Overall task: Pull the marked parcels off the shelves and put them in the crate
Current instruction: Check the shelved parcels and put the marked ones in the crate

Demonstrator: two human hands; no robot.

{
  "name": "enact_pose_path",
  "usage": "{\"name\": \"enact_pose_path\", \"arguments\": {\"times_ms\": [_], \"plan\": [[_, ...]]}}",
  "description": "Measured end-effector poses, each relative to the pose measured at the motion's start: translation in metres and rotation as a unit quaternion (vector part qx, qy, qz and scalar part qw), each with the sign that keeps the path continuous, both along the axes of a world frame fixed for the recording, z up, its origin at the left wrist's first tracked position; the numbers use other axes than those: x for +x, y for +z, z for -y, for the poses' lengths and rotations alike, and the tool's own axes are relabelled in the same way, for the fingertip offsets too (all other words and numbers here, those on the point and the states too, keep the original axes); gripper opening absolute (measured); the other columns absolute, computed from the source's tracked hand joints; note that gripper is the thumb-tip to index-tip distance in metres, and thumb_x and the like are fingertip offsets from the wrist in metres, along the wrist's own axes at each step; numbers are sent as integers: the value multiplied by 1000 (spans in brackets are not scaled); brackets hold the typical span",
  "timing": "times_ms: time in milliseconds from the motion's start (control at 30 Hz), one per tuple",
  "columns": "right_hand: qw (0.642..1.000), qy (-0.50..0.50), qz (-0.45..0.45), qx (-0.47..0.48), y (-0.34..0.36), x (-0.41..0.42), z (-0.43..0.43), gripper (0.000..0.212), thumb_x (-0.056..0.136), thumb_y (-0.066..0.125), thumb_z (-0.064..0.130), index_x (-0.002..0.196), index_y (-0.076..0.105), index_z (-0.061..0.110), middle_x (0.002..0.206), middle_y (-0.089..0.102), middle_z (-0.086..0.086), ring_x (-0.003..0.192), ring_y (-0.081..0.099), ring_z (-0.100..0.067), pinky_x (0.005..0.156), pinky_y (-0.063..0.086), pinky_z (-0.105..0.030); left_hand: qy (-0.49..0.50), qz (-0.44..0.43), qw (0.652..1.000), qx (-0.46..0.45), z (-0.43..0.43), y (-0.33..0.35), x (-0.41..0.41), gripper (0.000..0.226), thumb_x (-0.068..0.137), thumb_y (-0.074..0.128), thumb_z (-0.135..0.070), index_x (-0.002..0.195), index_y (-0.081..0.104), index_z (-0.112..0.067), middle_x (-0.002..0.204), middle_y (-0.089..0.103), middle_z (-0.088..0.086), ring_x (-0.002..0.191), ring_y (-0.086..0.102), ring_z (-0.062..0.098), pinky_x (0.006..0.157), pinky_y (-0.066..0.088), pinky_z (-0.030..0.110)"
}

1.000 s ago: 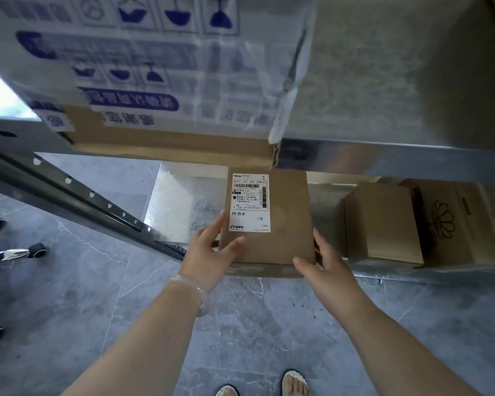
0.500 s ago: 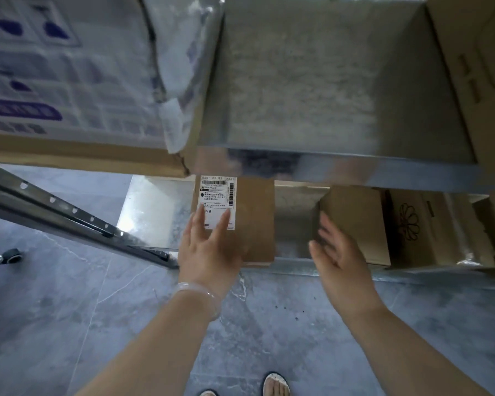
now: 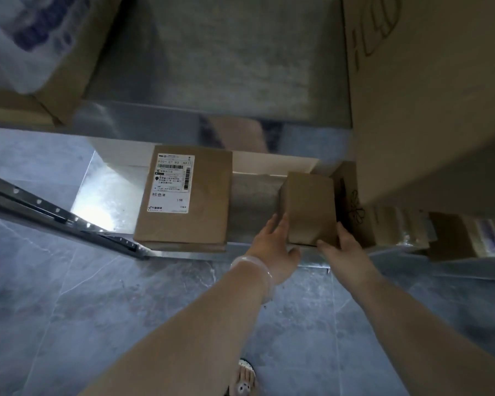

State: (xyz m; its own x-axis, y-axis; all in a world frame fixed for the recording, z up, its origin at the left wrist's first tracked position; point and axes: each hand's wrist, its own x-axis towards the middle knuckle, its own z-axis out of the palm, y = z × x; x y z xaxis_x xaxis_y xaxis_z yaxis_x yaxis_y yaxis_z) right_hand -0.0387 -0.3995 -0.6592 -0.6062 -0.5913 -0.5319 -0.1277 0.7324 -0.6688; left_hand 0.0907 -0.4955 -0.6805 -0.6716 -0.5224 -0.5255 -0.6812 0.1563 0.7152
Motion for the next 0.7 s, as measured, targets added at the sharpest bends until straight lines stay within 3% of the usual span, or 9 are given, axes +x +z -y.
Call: {"name": "enact_pose_path", "arguments": {"times_ms": [100, 200, 300, 400, 467, 567, 700], "plan": [[997, -56, 50, -11, -4, 0, -3, 64, 97, 55, 21, 153, 25, 25, 133, 45, 11, 123, 47, -12, 98, 38, -25, -1, -2, 999, 42, -4, -2, -4, 77, 98, 50, -31, 157, 0, -25, 165, 1, -6, 150, 4, 12, 112, 9, 20], [994, -73, 75, -24, -4, 3, -5, 58, 96, 54, 18, 149, 34, 26, 121, 52, 14, 97, 49, 0, 75, 36, -9, 46, -15, 997, 66, -8, 1, -6, 81, 95, 54, -32, 156, 1, -34, 160, 18, 1, 146, 20, 20, 107, 19, 23], [988, -102, 107, -38, -2, 6, -11, 55, 96, 55, 18, 147, 39, 27, 121, 49, 12, 105, 46, -5, 87, 35, -19, 83, -2, 996, 34, -8, 5, -7, 75, 87, 54, -41, 147, 11, -53, 140, 38, 1, 128, 38, 27, 104, 33, 35], [988, -79, 123, -46, -3, 14, -13, 38, 93, 55, 17, 126, 58, 36, 136, 54, 3, 109, 54, -6, 90, 44, -21, 109, 28, 994, 9, -12, 7, -6, 68, 82, 58, -47, 141, 24, -52, 129, 37, 3, 121, 45, 32, 106, 39, 41], [988, -78, 128, -48, -4, 22, -13, 48, 92, 57, 19, 137, 52, 34, 144, 45, 0, 125, 48, -16, 103, 42, -32, 97, 45, 994, -17, -15, 6, -3, 72, 80, 60, -54, 142, 24, -48, 137, 33, 2, 125, 42, 32, 109, 37, 41], [979, -93, 157, -90, -3, 34, -14, 46, 95, 53, 18, 139, 48, 31, 129, 56, 11, 114, 53, -3, 91, 42, -20, 103, 75, 991, -39, -14, 3, -2, 83, 79, 59, -62, 149, 18, -41, 149, 25, -1, 132, 35, 32, 110, 33, 39], [966, -130, 185, -123, -1, 49, -24, 41, 99, 47, 27, 139, 50, 36, 132, 54, 16, 121, 48, -4, 96, 34, -23, 124, 91, 988, -19, -14, 3, 3, 93, 71, 64, -67, 146, 14, -44, 148, 23, 0, 131, 36, 35, 105, 35, 37]]}}
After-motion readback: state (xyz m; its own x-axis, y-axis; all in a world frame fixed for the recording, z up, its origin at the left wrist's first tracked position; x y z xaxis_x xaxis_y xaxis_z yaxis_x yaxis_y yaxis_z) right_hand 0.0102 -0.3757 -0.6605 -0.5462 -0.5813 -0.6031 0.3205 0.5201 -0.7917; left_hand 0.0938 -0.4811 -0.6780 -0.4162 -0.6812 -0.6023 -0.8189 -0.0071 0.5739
